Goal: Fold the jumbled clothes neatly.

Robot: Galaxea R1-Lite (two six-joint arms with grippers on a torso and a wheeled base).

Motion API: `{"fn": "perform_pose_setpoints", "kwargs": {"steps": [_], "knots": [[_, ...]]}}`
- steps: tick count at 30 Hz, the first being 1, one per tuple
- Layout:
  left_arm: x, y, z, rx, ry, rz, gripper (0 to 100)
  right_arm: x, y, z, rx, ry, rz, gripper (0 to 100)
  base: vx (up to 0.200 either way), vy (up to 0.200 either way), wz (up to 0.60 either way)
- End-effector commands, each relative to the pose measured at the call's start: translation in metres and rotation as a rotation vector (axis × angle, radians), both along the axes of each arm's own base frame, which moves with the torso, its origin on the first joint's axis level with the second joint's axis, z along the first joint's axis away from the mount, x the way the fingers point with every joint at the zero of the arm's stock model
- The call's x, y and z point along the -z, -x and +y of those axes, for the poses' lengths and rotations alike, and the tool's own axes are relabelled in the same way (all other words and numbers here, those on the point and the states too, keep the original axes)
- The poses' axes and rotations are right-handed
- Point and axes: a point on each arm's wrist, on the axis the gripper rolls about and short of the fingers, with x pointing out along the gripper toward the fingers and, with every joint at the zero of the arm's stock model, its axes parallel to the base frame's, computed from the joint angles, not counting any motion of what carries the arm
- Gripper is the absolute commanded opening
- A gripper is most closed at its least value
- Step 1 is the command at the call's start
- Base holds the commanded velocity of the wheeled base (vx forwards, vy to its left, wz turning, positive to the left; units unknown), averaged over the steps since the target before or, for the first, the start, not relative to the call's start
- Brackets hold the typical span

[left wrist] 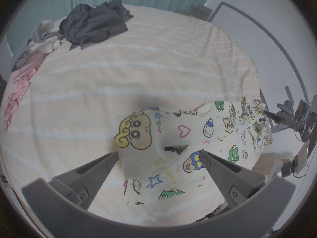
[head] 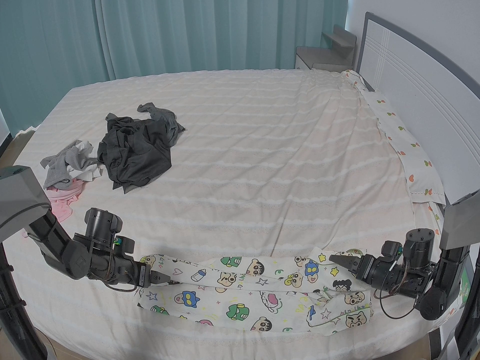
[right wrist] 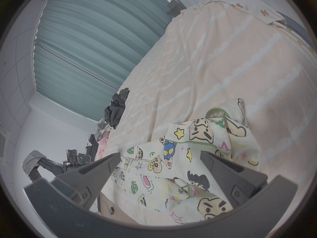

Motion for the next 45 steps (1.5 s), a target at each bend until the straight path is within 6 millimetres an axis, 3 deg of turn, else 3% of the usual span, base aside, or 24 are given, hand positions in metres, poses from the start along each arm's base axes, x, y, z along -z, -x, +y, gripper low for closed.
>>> {"fn": "perform_pose_setpoints", "kwargs": {"steps": [1, 14, 27, 28, 38, 45], "knots": [[0.017, -0.002, -0.001, 0.009, -0.014, 0.052, 100, -0.001, 0.0, 0.002, -0.008, -0.003, -0.011, 100, 0.0, 0.0, 0.0], [0.055, -0.014, -0.003, -0.029, -0.084, 0.03, 100, -0.001, 0.001, 0.002, -0.008, 0.0, -0.013, 100, 0.0, 0.0, 0.0], [0.056, -0.017, -0.019, -0.021, -0.051, 0.019, 100, 0.0, 0.0, 0.002, -0.008, 0.001, -0.01, 100, 0.0, 0.0, 0.0], [0.055, -0.017, -0.019, -0.022, -0.05, 0.018, 0, 0.0, 0.0, 0.002, -0.008, 0.001, -0.01, 100, 0.0, 0.0, 0.0], [0.054, -0.014, -0.017, -0.027, -0.055, 0.023, 0, 0.0, 0.0, 0.002, -0.008, 0.002, -0.009, 100, 0.0, 0.0, 0.0], [0.033, -0.006, -0.012, -0.039, -0.044, -0.021, 0, 0.0, 0.0, 0.002, -0.007, 0.002, -0.009, 100, 0.0, 0.0, 0.0]]}}
